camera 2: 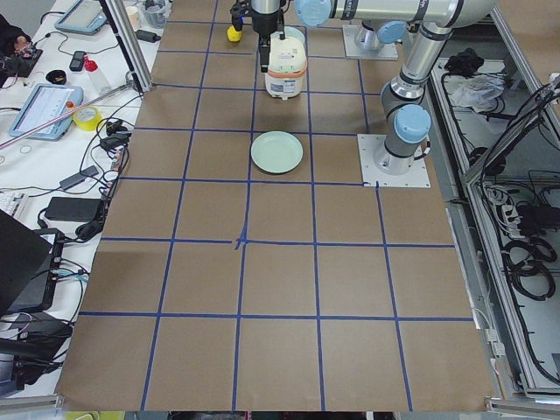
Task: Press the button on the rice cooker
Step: 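Press down on the green button with the right gripper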
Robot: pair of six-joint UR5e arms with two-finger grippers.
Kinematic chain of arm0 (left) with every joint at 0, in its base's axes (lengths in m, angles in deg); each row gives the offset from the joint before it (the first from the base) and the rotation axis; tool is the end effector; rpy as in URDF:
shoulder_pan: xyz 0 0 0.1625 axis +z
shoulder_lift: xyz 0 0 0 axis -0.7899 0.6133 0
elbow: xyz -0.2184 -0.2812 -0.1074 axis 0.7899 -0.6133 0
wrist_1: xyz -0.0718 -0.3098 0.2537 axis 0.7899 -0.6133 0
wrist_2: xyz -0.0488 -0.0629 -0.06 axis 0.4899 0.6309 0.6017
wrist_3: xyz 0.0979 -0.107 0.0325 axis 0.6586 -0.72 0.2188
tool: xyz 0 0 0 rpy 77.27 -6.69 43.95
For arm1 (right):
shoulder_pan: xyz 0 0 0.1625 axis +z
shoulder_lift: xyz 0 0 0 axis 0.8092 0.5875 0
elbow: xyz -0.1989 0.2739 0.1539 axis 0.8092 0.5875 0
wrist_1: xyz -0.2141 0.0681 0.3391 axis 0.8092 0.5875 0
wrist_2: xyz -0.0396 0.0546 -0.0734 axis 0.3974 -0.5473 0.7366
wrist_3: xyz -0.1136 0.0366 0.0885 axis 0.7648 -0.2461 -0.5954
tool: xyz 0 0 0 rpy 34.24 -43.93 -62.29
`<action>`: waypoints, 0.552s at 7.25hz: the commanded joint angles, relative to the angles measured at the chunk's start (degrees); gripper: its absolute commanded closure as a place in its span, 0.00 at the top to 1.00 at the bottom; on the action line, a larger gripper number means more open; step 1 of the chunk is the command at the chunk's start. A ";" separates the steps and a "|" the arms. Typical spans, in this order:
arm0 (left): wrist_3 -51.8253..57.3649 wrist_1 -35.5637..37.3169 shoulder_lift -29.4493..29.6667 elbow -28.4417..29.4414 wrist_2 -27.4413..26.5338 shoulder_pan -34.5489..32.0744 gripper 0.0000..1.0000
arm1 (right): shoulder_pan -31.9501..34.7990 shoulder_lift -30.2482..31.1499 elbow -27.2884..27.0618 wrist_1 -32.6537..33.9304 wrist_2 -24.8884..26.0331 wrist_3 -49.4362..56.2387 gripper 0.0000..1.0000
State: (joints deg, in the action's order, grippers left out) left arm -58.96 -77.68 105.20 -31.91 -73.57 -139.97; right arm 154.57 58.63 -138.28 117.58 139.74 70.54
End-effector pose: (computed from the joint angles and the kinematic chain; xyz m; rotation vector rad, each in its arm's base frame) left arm -0.1161 -0.4841 0.4002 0.0647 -3.1319 0.0602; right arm 0.2501 -0.4469 0.2548 0.0812 2.9548 0.3031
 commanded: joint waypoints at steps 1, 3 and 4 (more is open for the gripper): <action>-0.09 0.00 0.00 0.00 0.00 0.00 1.00 | 0.00 0.23 1.12 -0.12 -0.10 -1.52 0.00; 0.00 0.00 0.00 0.00 0.00 0.00 1.00 | 0.00 0.76 5.33 -0.21 -0.01 -12.12 0.44; 0.00 0.00 0.00 0.00 0.00 0.00 1.00 | 0.09 0.76 8.57 -0.30 0.77 -17.39 0.84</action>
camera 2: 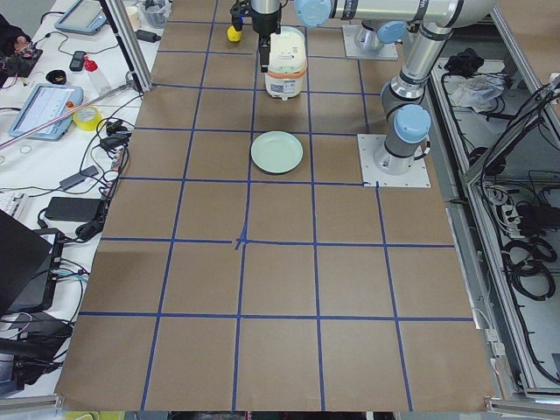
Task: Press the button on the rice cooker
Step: 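Lift the right gripper away as the rice cooker lid pops open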
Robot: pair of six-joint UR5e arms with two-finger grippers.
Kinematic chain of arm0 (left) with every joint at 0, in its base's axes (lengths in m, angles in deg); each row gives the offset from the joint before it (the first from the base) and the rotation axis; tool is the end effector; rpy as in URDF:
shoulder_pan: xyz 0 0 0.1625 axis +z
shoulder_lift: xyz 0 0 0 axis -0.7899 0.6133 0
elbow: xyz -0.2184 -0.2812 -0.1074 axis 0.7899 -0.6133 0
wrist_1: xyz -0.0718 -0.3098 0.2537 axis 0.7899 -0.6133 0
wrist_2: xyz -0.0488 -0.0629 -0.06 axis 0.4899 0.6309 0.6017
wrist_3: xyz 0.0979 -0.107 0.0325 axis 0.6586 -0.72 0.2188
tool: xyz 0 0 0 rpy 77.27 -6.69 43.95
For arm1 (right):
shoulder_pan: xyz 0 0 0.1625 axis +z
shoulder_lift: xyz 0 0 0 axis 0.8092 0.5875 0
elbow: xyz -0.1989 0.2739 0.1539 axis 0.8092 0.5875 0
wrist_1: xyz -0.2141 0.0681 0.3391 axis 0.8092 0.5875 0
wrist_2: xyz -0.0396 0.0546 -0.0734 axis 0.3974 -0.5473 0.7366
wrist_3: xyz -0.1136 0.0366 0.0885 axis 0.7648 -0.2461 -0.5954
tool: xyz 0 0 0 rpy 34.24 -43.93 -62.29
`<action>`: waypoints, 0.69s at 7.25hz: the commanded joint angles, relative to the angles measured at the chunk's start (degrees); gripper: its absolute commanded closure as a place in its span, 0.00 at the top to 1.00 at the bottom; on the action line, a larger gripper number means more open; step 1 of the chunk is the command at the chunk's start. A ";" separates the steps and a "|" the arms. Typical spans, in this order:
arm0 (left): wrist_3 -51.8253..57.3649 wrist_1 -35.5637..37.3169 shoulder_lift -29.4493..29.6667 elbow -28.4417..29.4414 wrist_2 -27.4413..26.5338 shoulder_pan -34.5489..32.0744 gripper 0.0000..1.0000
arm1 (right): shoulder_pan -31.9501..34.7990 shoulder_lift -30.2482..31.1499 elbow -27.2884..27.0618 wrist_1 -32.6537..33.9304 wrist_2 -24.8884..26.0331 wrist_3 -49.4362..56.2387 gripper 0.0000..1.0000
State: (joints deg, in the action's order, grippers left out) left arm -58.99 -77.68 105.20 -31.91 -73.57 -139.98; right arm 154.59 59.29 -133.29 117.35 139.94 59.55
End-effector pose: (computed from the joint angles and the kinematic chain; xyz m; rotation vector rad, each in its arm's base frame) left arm -0.1162 -0.4840 0.4002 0.0653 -3.1318 0.0602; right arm 0.2535 -0.4668 0.2995 0.3490 2.9400 0.1907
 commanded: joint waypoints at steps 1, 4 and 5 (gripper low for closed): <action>0.03 0.00 0.00 0.00 0.00 0.00 1.00 | 0.07 0.10 6.06 -0.33 0.85 -12.20 0.98; -0.06 0.00 0.00 0.00 0.00 0.00 1.00 | -0.02 0.10 7.92 -0.95 0.85 -12.08 1.00; 0.03 0.00 0.00 0.00 0.00 0.00 1.00 | -0.02 -0.07 9.84 -3.12 0.94 -11.99 1.00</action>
State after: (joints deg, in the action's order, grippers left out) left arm -58.99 -77.68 105.20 -31.91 -73.58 -139.97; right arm 154.61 59.32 -125.21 115.94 140.80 47.57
